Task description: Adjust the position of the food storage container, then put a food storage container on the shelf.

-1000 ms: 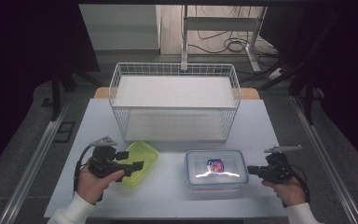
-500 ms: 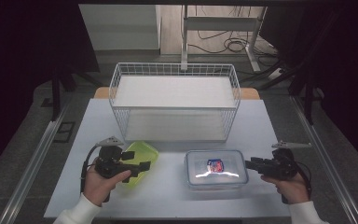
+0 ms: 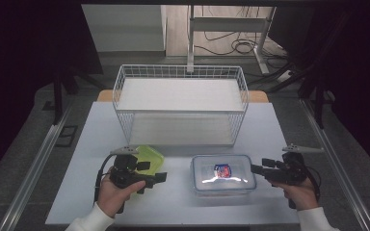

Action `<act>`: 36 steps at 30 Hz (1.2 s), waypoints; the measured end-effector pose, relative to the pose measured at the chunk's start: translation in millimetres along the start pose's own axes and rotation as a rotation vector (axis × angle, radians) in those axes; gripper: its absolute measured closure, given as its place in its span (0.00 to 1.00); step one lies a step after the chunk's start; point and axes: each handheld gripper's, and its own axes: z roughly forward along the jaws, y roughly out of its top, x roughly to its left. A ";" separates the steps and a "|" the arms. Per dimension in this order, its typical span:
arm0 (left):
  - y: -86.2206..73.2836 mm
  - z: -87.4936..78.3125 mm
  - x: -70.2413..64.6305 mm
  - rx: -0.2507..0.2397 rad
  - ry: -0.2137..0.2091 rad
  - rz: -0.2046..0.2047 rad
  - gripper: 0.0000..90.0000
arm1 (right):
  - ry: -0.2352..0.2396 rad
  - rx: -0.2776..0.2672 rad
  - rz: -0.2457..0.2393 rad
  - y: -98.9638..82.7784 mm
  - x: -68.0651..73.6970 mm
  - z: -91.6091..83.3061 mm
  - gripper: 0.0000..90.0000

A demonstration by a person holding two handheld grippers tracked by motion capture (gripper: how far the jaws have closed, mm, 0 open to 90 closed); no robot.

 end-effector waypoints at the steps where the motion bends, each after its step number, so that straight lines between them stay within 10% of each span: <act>1: -0.4 1.9 -1.1 0.004 -0.004 0.001 0.15 | -0.002 0.000 0.005 -0.6 -0.4 0.1 0.33; 36: 16.1 41.2 -19.7 0.041 -0.107 -0.037 0.13 | 0.029 -0.011 0.035 -2.2 -5.4 2.1 0.28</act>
